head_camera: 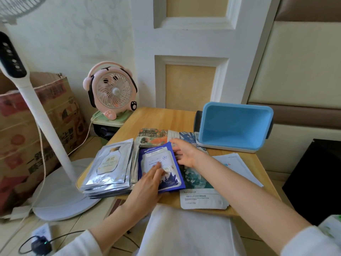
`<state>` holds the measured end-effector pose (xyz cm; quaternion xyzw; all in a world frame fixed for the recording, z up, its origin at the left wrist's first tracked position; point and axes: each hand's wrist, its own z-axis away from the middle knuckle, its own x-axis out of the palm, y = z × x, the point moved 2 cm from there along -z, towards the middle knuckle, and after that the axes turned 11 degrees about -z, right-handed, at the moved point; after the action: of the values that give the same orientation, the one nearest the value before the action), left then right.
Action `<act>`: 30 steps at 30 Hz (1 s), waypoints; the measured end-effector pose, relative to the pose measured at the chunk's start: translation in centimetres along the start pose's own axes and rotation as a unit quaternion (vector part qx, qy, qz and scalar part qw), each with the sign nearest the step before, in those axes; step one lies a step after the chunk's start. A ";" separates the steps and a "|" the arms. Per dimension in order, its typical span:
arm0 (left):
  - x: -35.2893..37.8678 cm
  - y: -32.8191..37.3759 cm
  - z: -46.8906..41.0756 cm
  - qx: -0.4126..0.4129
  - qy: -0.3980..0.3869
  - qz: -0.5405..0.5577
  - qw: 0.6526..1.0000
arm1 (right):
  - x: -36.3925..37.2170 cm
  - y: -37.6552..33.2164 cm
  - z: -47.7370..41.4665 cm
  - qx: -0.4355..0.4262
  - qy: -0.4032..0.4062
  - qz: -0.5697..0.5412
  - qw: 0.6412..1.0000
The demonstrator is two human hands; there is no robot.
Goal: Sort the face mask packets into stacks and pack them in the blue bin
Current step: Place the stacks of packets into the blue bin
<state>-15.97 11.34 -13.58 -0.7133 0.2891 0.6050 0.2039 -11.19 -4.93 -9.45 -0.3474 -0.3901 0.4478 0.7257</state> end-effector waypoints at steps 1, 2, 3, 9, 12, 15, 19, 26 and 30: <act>0.1 0.0 -0.3 -0.010 0.002 0.002 1.000 | 0.1 -0.3 -0.1 0.008 0.000 0.010 1.000; 0.1 0.0 -0.5 -0.016 0.003 0.005 1.000 | 0.1 -0.6 -0.2 0.022 -0.001 0.021 1.000; 0.2 0.1 -0.5 -0.021 -0.004 0.007 1.000 | 0.1 -0.8 -0.3 0.038 -0.001 0.034 0.999; 0.1 0.2 -0.4 -0.013 -0.030 0.015 0.999 | 0.4 -1.0 -0.6 0.089 0.003 0.100 0.991; -0.2 0.9 -0.5 0.010 -0.042 -0.045 0.998 | 0.4 -1.0 -0.6 0.091 -0.006 0.116 0.989; -0.8 1.7 -1.0 0.045 -0.040 -0.132 0.989 | -0.2 -0.8 -0.6 0.091 -0.013 0.120 0.988; -2.6 1.3 -1.9 -0.011 -0.008 -0.047 0.999 | -1.7 -0.1 0.6 0.047 -0.039 0.089 0.994; -8.2 3.7 -3.5 -0.072 0.172 0.149 0.971 | -3.2 0.2 6.2 -0.098 -0.294 -0.021 0.951; -6.2 8.6 -5.7 0.015 0.182 0.242 0.953 | -3.7 -1.1 8.6 -0.228 -0.119 -0.074 0.964</act>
<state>-17.99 2.26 -5.91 -0.7170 0.4942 0.4916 0.0064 -19.43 -7.39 -5.56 -0.4181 -0.5898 0.3301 0.6069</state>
